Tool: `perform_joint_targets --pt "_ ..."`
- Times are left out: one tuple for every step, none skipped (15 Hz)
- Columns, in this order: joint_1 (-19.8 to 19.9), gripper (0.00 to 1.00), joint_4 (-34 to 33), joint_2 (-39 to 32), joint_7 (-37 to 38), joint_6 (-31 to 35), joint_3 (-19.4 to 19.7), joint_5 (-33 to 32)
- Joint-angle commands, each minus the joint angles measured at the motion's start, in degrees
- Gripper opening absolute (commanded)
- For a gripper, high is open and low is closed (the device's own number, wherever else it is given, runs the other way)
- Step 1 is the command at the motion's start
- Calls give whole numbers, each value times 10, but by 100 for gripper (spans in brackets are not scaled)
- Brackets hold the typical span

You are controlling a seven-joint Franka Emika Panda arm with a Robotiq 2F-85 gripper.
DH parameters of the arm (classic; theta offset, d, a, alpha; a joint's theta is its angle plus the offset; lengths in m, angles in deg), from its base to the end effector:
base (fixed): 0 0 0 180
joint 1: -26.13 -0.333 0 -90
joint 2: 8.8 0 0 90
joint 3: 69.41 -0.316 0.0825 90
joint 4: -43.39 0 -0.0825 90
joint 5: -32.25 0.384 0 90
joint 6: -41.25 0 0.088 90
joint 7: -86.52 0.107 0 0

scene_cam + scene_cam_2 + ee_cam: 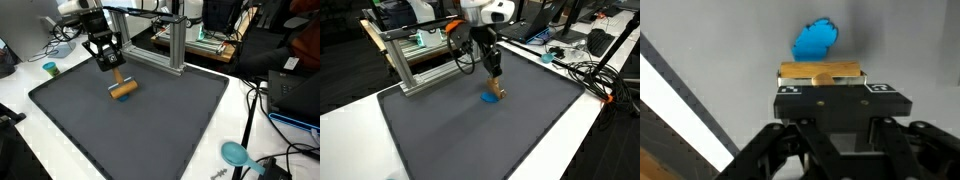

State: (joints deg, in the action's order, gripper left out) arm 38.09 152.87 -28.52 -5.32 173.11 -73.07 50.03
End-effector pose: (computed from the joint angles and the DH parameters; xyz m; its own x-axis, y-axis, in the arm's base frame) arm 0.6216 -0.0863 0.3224 0.3006 0.9186 0.2565 0.9479 -0.3175 0.0262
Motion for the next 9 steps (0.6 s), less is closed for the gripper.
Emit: perform_joint_targets --pt "-17 23 17 92 38 -48 5 -11" --pt "-25 23 16 114 53 -71 7 -18" --pt "-32 23 10 133 72 -101 10 -25" --pt "-39 23 4 154 91 -130 12 -26" --pt "-43 23 -8 173 105 -172 13 -18" --pt "-49 23 -18 189 121 -207 16 -12" --pt "-53 23 -28 202 135 -239 20 -6" --pt "-57 23 -39 212 149 -268 26 -3" --pt "-59 23 -50 219 142 -304 32 -4"
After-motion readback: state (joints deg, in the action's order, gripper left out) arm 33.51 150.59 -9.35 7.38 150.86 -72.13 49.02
